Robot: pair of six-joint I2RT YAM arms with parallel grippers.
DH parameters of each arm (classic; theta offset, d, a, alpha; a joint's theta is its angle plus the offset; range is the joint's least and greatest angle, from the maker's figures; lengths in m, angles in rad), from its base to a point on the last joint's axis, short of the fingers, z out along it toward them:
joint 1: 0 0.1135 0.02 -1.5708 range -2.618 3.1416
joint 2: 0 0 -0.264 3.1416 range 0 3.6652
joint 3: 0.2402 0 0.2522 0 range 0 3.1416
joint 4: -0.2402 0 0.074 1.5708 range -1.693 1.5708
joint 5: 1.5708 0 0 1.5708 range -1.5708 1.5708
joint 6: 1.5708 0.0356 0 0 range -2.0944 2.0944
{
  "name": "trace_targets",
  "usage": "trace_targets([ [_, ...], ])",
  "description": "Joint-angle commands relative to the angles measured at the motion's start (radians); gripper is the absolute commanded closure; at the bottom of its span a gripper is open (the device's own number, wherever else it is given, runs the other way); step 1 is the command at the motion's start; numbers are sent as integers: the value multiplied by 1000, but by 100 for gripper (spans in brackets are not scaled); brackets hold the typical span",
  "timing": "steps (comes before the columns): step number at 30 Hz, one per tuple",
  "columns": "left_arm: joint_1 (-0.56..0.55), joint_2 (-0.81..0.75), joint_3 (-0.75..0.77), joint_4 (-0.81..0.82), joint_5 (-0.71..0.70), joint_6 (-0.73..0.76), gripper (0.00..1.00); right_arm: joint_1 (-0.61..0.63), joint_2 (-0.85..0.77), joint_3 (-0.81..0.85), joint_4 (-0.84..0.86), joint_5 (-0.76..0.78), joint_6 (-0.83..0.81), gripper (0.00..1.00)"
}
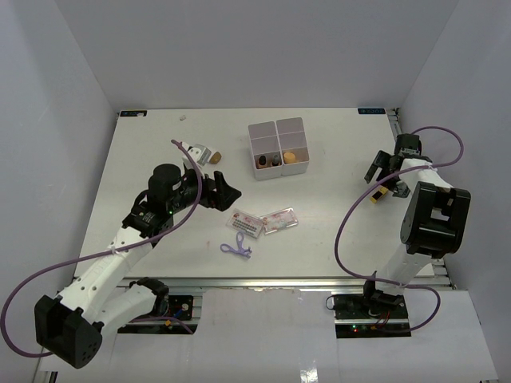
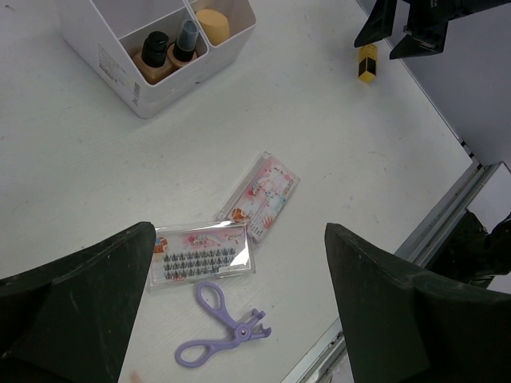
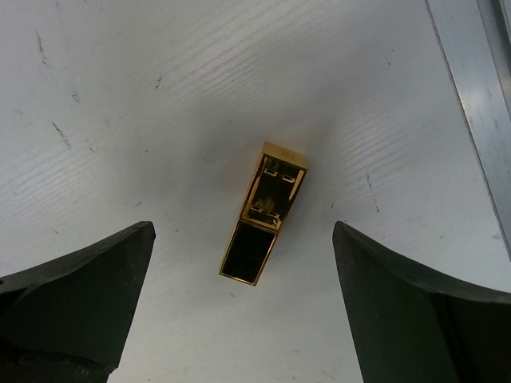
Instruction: Organize the makeup
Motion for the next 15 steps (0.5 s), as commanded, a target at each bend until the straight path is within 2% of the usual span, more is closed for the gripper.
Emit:
trace_targets([
  [1,2,-51,-7,-5,12,-4,2,-1,35,30,-13,29,18,2],
  [9,3,-55,-8,-4,15,-3,2,-1,64,29,-6,15,9,13],
  [12,6,-51,-10,-5,15,-4,2,-3,77,31,-4,-3,8,22],
  [15,10,-46,-10,-4,15,-3,2,0,83,37,-4,-12,8,26],
])
